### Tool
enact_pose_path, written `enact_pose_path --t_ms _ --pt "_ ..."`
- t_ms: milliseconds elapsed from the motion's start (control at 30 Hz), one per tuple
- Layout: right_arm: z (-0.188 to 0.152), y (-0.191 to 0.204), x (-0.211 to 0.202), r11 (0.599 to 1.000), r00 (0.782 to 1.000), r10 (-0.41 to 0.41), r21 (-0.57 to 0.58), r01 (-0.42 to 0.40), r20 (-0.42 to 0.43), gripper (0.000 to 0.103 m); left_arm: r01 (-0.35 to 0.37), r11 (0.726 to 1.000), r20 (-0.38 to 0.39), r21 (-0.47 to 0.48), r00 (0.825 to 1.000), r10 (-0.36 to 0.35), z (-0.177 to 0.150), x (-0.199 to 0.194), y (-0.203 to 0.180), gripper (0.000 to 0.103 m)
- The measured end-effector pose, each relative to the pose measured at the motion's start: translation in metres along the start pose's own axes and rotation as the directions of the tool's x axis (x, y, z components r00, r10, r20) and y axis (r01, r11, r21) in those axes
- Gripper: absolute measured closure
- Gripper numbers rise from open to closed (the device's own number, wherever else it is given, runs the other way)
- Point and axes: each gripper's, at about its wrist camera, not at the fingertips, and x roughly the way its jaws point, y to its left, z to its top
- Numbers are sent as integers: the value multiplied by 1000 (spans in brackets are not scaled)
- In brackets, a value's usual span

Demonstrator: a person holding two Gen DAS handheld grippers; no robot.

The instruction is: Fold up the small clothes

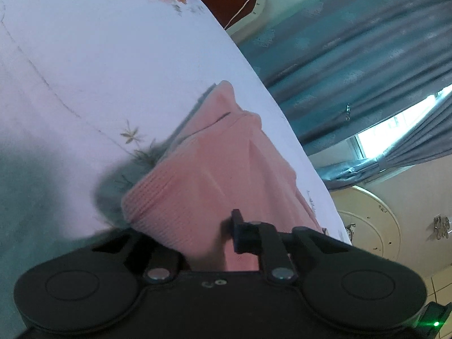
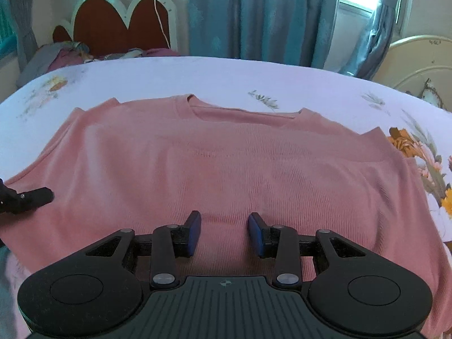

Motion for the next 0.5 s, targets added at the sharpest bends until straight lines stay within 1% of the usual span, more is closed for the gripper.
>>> enact_pose_path --t_ms 100,167,233,300,333,400,500 --pt "-8 -2 5 1000 1000 2 -8 -1 20 67 -6 1000 10 20 1000 6 -1 -8 -5 91" --pt "-7 0 5 1000 1000 0 -22 1 17 67 -9 999 34 53 999 7 0 -13 -13 91" --pt "-6 -1 6 1000 1000 11 -16 -11 15 66 -18 992 63 121 998 11 0 -19 -28 92" --pt "-4 -6 3 999 999 38 -4 -38 21 66 -31 979 97 203 995 11 -2 -25 -49 92" --pt "-3 -11 0 998 998 58 14 -58 29 66 -35 968 111 248 994 8 -4 -28 -61 92" --pt "-1 -25 -8 991 993 104 78 -109 56 66 -42 934 133 356 991 -6 -10 -32 -91 92" --pt "1 -51 -26 980 986 136 135 -148 95 66 -26 861 122 508 992 -42 -27 -29 -141 92"
